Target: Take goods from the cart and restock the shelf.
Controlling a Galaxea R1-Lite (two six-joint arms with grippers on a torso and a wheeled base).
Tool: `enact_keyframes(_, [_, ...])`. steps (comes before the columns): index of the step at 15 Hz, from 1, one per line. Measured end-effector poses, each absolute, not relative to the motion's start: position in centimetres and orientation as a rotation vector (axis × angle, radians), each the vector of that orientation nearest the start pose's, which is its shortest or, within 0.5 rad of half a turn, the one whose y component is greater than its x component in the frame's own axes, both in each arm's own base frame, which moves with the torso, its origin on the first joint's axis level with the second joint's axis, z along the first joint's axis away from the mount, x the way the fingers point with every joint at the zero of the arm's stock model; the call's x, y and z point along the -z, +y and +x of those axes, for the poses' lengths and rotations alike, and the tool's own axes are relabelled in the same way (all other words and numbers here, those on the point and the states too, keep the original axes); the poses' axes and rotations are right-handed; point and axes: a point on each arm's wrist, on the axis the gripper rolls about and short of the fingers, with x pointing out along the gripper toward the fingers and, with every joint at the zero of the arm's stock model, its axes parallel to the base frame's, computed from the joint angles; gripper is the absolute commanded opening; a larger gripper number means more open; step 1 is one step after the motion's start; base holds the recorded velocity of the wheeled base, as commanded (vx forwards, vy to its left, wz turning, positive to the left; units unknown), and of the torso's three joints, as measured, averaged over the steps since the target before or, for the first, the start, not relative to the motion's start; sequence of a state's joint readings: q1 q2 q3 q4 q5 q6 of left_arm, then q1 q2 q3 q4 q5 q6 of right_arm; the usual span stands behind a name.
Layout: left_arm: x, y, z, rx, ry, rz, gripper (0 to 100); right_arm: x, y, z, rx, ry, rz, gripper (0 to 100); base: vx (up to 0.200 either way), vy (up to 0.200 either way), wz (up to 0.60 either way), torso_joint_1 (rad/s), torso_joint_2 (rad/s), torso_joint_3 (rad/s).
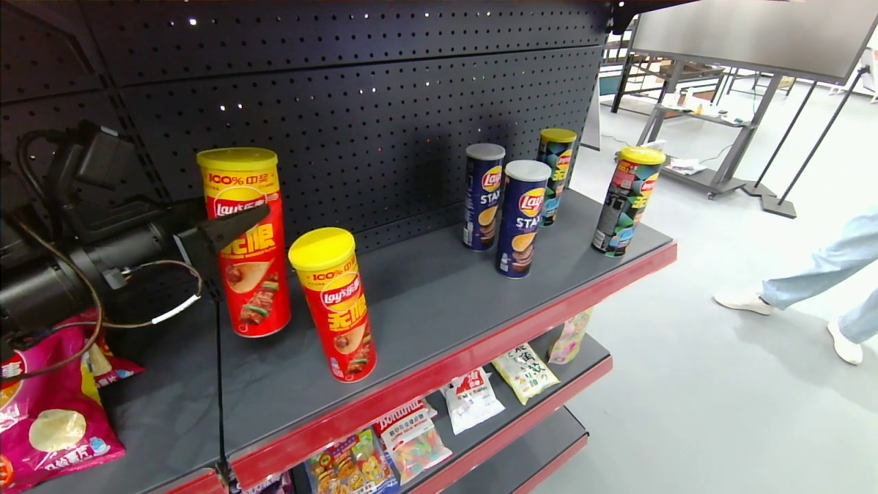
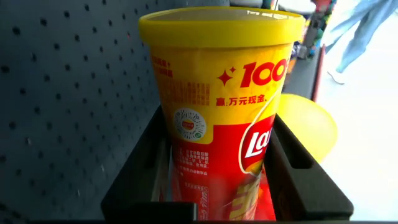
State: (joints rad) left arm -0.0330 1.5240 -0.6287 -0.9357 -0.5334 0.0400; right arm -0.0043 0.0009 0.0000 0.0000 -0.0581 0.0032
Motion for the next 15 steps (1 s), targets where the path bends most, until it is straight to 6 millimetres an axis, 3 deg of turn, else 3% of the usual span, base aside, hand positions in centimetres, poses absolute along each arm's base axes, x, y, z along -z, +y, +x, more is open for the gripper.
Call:
enact_keyframes(8, [-17.4, -1.9, 30.4, 0.556, -0.041, 0.053, 0, -7.5, -0.1, -2.3, 0.063, 0.000, 0.003, 100, 0.000, 0.000, 0.00, 0.000, 0.00, 0.000])
enact_keyframes(15, [-15.9, -2.2, 32.8, 0.560, -0.016, 0.035, 0, -7.5, -0.1, -2.3, 0.063, 0.000, 0.003, 100, 0.000, 0.000, 0.00, 0.000, 0.00, 0.000])
